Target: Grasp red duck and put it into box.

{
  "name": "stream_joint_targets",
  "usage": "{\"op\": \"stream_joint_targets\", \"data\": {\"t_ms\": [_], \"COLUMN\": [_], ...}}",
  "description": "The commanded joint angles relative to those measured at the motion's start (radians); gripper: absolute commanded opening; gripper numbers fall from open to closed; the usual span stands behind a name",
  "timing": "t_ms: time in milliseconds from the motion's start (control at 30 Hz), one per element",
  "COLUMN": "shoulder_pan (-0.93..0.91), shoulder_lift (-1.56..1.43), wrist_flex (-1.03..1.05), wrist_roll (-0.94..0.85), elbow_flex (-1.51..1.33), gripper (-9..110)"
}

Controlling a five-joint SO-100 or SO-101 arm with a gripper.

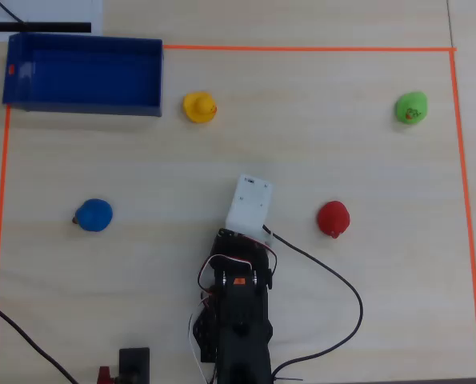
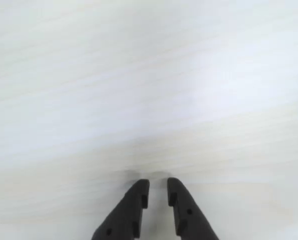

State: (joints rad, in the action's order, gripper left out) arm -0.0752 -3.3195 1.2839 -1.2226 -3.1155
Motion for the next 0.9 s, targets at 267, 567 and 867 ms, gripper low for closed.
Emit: {"op": "stream_joint_targets", "data": {"t_ms": [267,567,867], "shoulder_pan": [0.006,0.008,0.008], "shoulder_lift": [0.008,0.008,0.008], "wrist_flex": [0.015,0.018,0.017], "wrist_roll": [0.0,0.011,0.014], "elbow_flex": [0.003,0.003,0.003], "gripper": [0,0,0]}}
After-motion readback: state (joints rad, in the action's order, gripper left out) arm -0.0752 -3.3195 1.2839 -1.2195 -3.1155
